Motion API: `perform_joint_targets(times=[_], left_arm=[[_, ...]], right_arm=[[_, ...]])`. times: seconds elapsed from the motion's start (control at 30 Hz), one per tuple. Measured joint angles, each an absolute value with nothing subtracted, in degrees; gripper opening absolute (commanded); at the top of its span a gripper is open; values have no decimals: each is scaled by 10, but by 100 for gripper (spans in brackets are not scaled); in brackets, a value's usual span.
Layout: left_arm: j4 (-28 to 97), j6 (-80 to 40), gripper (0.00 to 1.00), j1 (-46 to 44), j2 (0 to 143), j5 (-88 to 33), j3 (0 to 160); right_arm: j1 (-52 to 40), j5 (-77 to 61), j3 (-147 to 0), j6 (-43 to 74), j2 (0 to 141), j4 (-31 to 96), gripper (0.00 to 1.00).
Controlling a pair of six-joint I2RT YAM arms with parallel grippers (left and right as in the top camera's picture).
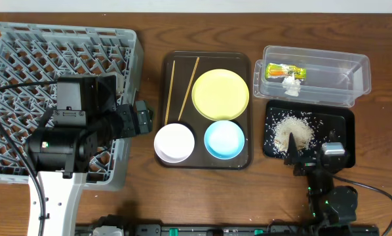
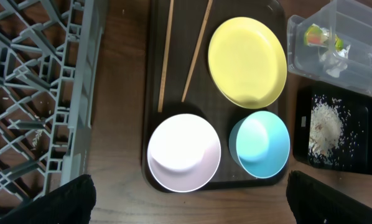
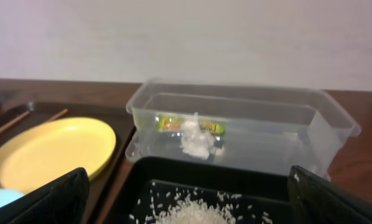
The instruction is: Sort waste into correct bins and load items into the dishwasher
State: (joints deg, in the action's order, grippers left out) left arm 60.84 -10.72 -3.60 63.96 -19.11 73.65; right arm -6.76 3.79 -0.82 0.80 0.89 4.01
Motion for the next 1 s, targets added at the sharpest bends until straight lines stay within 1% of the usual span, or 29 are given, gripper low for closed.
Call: perform_joint_targets(times=[0.77, 0.93, 0.97, 1.0], left_arm=[[608, -107, 98, -36, 640, -191, 736], [603, -125, 98, -36, 640, -214, 736], [592, -128, 100, -36, 640, -220, 736], [572, -133, 97, -38, 640, -226, 736]], right_arm=[[-68, 38, -5, 8, 7, 38, 99], [-68, 38, -5, 8, 7, 38, 99], [-68, 38, -5, 8, 7, 38, 99], [-68, 38, -5, 8, 7, 38, 99]])
